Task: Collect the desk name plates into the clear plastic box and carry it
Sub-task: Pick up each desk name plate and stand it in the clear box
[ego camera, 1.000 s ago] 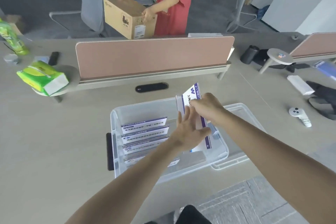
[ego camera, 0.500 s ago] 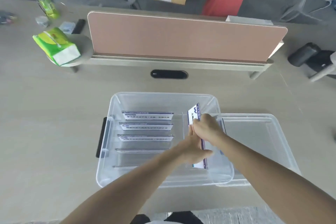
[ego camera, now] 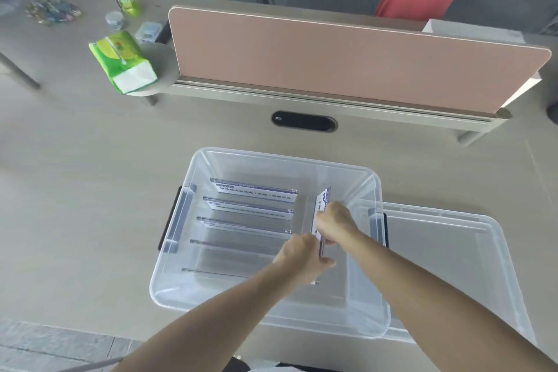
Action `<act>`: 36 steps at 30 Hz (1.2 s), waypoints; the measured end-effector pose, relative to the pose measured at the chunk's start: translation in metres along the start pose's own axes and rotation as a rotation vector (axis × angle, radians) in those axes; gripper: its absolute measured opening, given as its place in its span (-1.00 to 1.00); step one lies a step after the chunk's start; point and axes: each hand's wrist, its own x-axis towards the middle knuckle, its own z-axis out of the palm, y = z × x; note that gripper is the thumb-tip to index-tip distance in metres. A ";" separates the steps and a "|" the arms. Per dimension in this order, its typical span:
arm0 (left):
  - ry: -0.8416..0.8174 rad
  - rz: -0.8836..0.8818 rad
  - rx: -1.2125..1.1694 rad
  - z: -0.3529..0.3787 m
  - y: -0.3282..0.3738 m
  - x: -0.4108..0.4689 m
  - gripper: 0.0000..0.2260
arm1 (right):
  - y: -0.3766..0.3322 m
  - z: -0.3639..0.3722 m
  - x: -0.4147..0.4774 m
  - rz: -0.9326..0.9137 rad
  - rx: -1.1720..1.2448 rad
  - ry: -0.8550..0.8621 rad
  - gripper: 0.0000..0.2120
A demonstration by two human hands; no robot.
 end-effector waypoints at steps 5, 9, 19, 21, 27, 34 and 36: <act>0.100 0.009 -0.129 -0.029 -0.024 0.002 -0.77 | -0.006 0.004 -0.001 -0.004 0.040 -0.060 -0.76; 0.235 0.050 -0.180 -0.049 -0.038 -0.002 -0.76 | -0.011 0.012 -0.002 -0.015 0.033 -0.096 -0.75; 0.383 0.031 -0.237 -0.056 -0.067 -0.001 -0.80 | -0.024 0.031 -0.004 -0.004 -0.107 -0.115 -0.74; 0.372 0.044 -0.248 -0.054 -0.069 -0.002 -0.79 | -0.023 0.032 -0.003 0.004 -0.112 -0.105 -0.74; 0.299 0.064 -0.243 -0.056 -0.072 -0.007 -0.76 | -0.017 0.039 -0.005 -0.005 -0.105 -0.128 -0.70; 0.258 0.105 -0.186 -0.062 -0.065 -0.016 -0.81 | -0.005 0.038 -0.014 -0.047 -0.027 -0.107 -0.71; 0.268 0.118 -0.181 -0.067 -0.065 -0.020 -0.80 | -0.007 0.037 -0.015 -0.035 -0.054 -0.097 -0.64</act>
